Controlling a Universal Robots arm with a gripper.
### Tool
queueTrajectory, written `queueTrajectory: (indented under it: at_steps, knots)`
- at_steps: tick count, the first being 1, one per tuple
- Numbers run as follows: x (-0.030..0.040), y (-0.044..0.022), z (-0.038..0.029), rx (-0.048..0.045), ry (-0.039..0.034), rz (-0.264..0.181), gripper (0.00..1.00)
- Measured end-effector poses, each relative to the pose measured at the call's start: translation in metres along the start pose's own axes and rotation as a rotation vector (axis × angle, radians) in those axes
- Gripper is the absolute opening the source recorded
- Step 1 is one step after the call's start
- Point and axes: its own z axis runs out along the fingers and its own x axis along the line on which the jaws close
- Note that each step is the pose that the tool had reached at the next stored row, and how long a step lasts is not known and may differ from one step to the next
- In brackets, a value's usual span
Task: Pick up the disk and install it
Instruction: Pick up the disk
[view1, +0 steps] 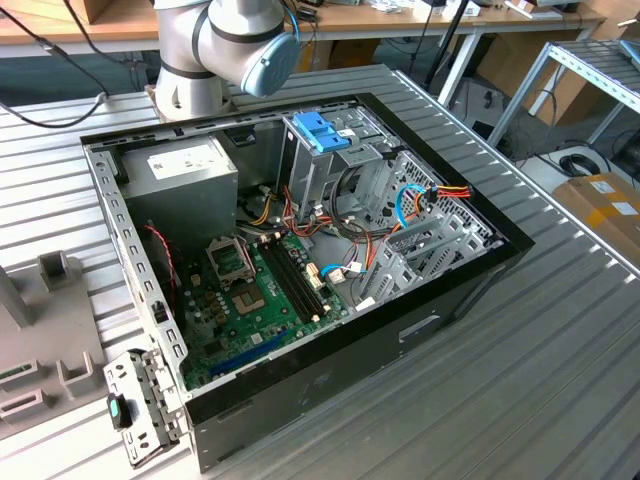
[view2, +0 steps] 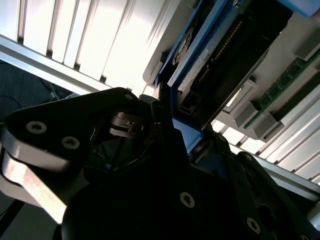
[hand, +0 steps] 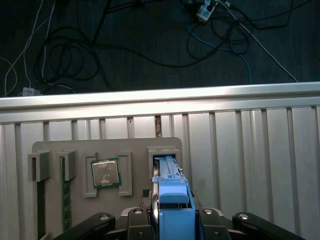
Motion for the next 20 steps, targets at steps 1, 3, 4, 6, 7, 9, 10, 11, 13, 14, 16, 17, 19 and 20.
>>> queueTrajectory:
  at_steps: [1,3,4,6,7,9,10,11,13,14,16,17,19,20]
  knots:
    - [0.0000,0.0000,-0.0004,-0.0001,0.0000,0.000,0.37]
    - [0.0000,0.0000,-0.0009,-0.0001,0.0001,0.000,0.37]
    - [0.0000,0.0000,-0.0010,-0.0001,0.0000,0.000,0.37]
    - [0.0000,0.0001,-0.0014,-0.0001,0.0000,0.000,0.37]
    - [0.0000,0.0001,-0.0016,-0.0001,0.0000,0.000,0.37]
    - [0.0000,0.0001,-0.0022,-0.0001,0.0001,0.000,0.37]
    - [-0.0001,0.0001,-0.0025,0.0000,0.0000,0.000,0.37]
    - [-0.0001,0.0002,-0.0030,-0.0001,0.0001,0.000,0.37]
    - [-0.0001,0.0002,-0.0040,-0.0001,0.0001,0.000,0.37]
    - [-0.0001,0.0002,-0.0043,-0.0001,0.0001,0.000,0.37]
    - [-0.0001,0.0002,-0.0050,0.0000,0.0000,0.000,0.37]
    - [-0.0002,0.0002,-0.0055,0.0000,0.0000,0.000,0.37]
    - [-0.0002,0.0003,-0.0061,0.0000,0.0000,0.000,0.37]
    - [-0.0002,0.0003,-0.0065,0.0000,0.0001,0.000,0.37]
